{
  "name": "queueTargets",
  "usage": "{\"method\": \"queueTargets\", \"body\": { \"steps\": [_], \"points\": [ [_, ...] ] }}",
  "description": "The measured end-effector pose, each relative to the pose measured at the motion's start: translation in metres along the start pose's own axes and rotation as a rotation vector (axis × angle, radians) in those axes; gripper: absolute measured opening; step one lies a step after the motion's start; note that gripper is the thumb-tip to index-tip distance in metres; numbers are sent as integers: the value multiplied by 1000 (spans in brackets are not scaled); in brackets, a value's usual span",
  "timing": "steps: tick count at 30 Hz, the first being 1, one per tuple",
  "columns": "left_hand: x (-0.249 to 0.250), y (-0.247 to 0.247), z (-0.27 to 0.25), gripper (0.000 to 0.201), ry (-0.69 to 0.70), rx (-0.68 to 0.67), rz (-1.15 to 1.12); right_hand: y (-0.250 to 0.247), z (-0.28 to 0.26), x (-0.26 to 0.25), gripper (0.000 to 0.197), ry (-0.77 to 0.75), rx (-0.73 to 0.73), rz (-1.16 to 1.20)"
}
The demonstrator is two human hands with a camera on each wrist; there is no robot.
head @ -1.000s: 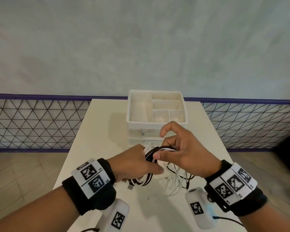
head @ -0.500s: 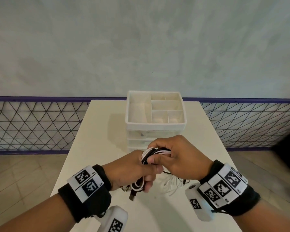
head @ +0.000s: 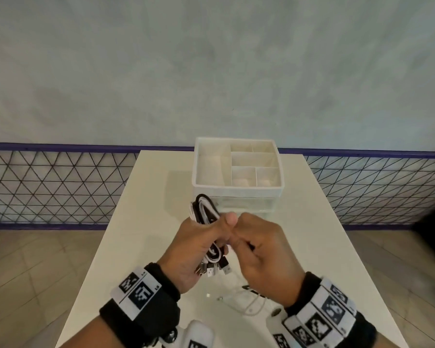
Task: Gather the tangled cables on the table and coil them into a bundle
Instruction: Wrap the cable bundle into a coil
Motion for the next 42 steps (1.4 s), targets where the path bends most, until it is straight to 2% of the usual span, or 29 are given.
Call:
{"method": "queueTargets", "body": {
  "steps": [2, 5, 6, 8, 10, 12, 14, 18, 20, 21, 23, 25, 26, 29, 30, 31, 33, 34, 36, 38, 42],
  "points": [
    [-4, 2, -1, 53, 5, 39, 21, 7, -8, 2, 25, -68, -79, -66],
    [-6, -1, 2, 41, -27, 237, 4, 6, -8, 1, 31, -83, -189, -156],
    [-4, -4, 4, 41, -64, 280, -60, 3, -6, 3, 37, -29, -211, -123],
    [5, -11, 7, 41, -121, 311, -254, -7, -6, 8, 46, 193, -190, 33],
    [14, -17, 8, 42, -142, 298, -369, -17, -5, 13, 30, 384, -185, 189],
    [19, -20, 8, 42, -163, 251, -306, -21, -4, 10, 19, 416, -248, 240],
    [20, -22, 8, 46, -168, 171, -111, -22, 0, 6, 17, 417, -339, 227],
    [23, -15, -2, 73, -107, -106, 679, -23, 12, 1, 9, 410, -519, 160],
    [18, -12, -4, 75, -107, -251, 735, -21, 16, -1, 7, 352, -591, 81],
    [15, -10, -5, 68, -117, -321, 692, -20, 18, -2, 9, 312, -614, 22],
    [12, -7, -9, 39, -152, -420, 579, -18, 19, -4, 11, 281, -631, -15],
    [9, -9, -12, 20, -184, -445, 475, -18, 19, -2, 19, 336, -581, 51],
    [7, -9, -13, 19, -198, -442, 426, -19, 19, -3, 23, 359, -548, 83],
    [6, -13, -12, 37, -227, -375, 339, -23, 21, -1, 34, 403, -464, 181],
    [8, -14, -12, 35, -209, -334, 326, -27, 22, 3, 37, 447, -449, 239],
    [12, -17, -11, 27, -174, -285, 320, -33, 23, 9, 37, 491, -435, 283],
    [17, -26, -8, 20, -119, -160, 311, -45, 24, 23, 22, 542, -362, 265],
    [18, -30, -7, 23, -104, -100, 297, -49, 22, 31, 14, 549, -303, 240],
    [17, -33, -4, 30, -102, -17, 200, -49, 17, 42, 17, 567, -183, 258],
    [15, -29, -3, 29, -100, 21, 83, -41, 14, 40, 22, 537, -97, 288],
    [15, -20, 0, 29, -13, 126, 32, -25, 13, 15, 28, 313, -45, 187]
  ]
}}
Point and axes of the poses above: each hand's wrist, its own z-axis towards the middle knuckle, its own y-axis out of the palm, x = y × z, the point moved 2 cm from there along z, towards the middle knuckle, and after that the axes turned 10 degrees about x, right-handed, at the moved point
